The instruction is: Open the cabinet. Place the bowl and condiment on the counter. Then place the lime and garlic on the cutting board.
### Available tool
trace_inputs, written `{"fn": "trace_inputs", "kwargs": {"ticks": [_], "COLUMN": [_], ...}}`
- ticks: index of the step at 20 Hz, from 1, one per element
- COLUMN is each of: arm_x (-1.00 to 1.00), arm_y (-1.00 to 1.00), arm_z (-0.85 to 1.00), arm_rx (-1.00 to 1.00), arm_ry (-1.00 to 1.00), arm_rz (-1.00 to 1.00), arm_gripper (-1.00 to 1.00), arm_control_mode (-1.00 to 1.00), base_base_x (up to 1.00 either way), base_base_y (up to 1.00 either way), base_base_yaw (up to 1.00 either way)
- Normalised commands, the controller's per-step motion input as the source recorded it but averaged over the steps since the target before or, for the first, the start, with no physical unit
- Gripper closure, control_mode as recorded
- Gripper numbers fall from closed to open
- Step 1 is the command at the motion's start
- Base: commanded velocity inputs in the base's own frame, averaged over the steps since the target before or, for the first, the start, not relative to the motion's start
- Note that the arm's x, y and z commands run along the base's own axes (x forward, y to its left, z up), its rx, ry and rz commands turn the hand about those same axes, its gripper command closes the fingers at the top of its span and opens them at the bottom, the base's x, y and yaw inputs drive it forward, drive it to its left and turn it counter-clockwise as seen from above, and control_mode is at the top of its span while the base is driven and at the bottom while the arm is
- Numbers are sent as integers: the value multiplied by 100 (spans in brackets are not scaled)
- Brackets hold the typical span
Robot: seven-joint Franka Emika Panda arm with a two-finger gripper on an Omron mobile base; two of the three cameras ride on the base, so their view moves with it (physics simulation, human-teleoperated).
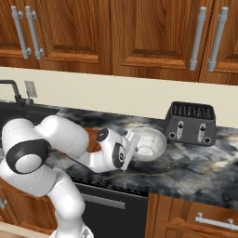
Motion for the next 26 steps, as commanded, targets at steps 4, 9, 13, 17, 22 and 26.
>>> {"fn": "trace_inputs", "kwargs": {"ticks": [4,9,13,17,22,26], "arm_x": [-12,-16,-13,-3,-1,-17], "arm_y": [0,2,14,17,15,15], "arm_z": [0,5,19,33,36,33], "arm_rx": [0,0,-1,0,0,0], "arm_ry": [0,0,0,1,3,7], "arm_rz": [0,0,0,0,0,0], "arm_gripper": [-100,-100,-100,-100,-100,-100], "arm_control_mode": [-100,-100,-100,-100,-100,-100], "base_base_x": [0,0,0,0,0,0], "base_base_y": [0,0,0,0,0,0], "base_base_yaw": [0,0,0,0,0,0]}}
